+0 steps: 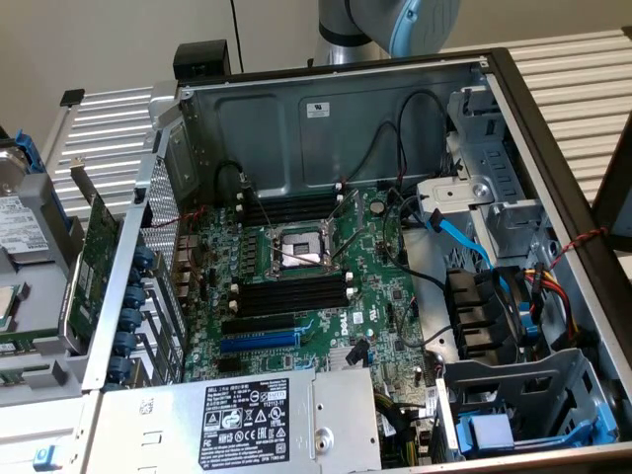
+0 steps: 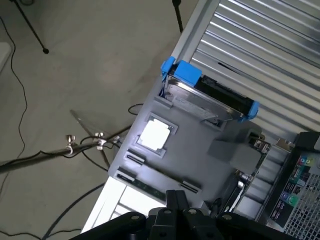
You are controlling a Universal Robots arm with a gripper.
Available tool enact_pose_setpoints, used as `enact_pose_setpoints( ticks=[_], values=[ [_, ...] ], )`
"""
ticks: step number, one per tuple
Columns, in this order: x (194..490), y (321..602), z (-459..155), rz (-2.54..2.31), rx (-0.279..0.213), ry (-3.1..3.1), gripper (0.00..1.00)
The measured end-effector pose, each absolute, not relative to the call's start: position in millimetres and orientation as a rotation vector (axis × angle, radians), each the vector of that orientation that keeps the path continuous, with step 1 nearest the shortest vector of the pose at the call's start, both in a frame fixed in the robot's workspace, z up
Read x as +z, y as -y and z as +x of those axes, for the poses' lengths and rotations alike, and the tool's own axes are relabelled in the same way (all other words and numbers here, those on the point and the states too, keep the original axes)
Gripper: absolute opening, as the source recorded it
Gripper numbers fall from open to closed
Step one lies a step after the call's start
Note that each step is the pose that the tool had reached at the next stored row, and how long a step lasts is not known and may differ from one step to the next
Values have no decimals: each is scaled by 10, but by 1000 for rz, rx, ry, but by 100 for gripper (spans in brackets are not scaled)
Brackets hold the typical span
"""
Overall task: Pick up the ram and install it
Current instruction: 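Pick up the ram and move it above insertion slot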
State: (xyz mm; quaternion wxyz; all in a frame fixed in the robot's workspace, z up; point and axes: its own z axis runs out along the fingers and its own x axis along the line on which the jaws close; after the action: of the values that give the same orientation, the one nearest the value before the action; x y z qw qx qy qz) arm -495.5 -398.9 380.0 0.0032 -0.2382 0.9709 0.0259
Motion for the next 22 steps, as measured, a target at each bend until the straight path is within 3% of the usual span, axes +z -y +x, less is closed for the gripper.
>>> enact_pose_setpoints(
  ticks=[22],
  values=[
    [3775, 3989, -4955, -1341, 82, -2844, 11]
  ],
)
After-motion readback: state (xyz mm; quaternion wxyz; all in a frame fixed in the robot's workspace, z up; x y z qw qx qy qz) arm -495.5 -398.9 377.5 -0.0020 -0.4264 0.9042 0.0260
